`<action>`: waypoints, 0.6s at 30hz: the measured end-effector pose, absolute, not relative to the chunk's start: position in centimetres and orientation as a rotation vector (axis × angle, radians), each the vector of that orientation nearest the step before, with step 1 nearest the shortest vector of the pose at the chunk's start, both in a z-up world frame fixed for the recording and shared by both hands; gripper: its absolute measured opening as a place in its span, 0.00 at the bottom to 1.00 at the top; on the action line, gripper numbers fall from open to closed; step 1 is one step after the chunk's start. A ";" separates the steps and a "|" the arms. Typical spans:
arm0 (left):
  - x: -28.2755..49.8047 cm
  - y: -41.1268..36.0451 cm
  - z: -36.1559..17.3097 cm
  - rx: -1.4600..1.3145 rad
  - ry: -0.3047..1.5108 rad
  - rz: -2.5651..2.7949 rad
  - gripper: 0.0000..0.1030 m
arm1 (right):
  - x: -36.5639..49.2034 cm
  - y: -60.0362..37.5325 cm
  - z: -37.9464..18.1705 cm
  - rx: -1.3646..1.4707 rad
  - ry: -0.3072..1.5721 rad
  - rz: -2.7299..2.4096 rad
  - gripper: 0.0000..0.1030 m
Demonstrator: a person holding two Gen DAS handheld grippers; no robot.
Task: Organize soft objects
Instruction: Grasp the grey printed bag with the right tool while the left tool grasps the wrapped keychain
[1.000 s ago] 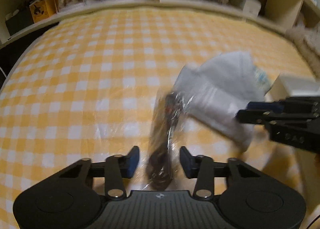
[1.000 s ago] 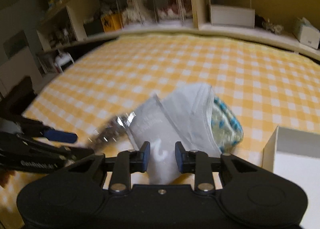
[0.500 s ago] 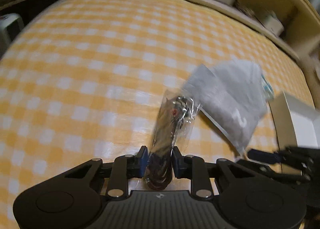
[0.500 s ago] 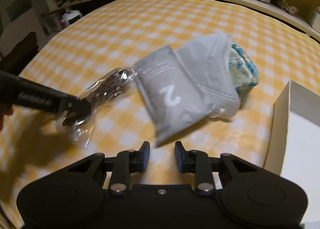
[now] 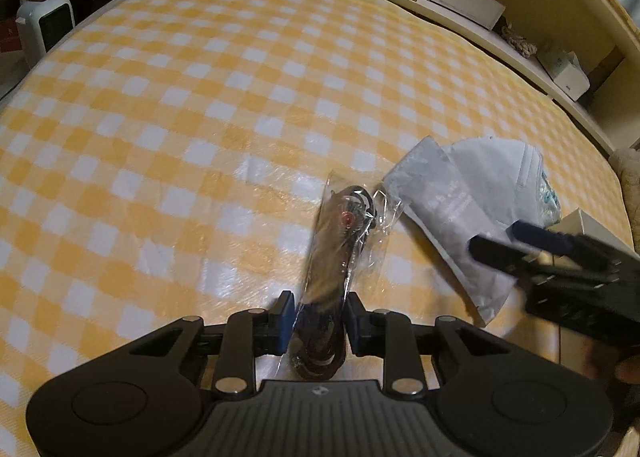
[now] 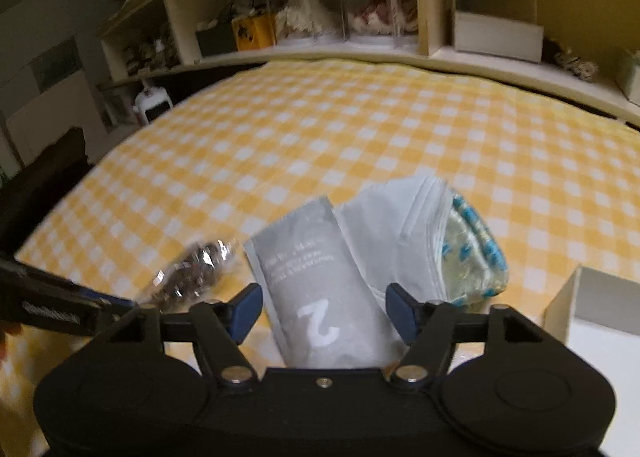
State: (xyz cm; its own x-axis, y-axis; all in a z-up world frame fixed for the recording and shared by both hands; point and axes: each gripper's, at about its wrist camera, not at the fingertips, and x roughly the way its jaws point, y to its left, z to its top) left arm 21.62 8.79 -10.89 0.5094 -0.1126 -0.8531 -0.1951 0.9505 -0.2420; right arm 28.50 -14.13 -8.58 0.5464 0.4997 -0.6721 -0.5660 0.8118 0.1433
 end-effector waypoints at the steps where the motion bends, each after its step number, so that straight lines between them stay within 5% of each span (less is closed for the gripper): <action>1: 21.7 8.7 -10.9 -0.328 1.038 0.049 0.34 | 28.7 -14.1 -9.1 -0.098 0.772 0.629 0.71; 7: 22.3 8.1 -10.8 -0.308 1.024 0.029 0.45 | 27.8 -12.9 -10.5 -0.150 0.899 0.738 0.73; 14: 22.8 7.6 -11.0 -0.233 1.023 0.018 0.44 | 27.5 -11.4 -10.0 -0.111 0.925 0.659 0.74; 18: 23.0 6.8 -11.1 -0.145 1.035 0.003 0.35 | 26.7 -10.4 -10.7 -0.209 0.864 0.627 0.74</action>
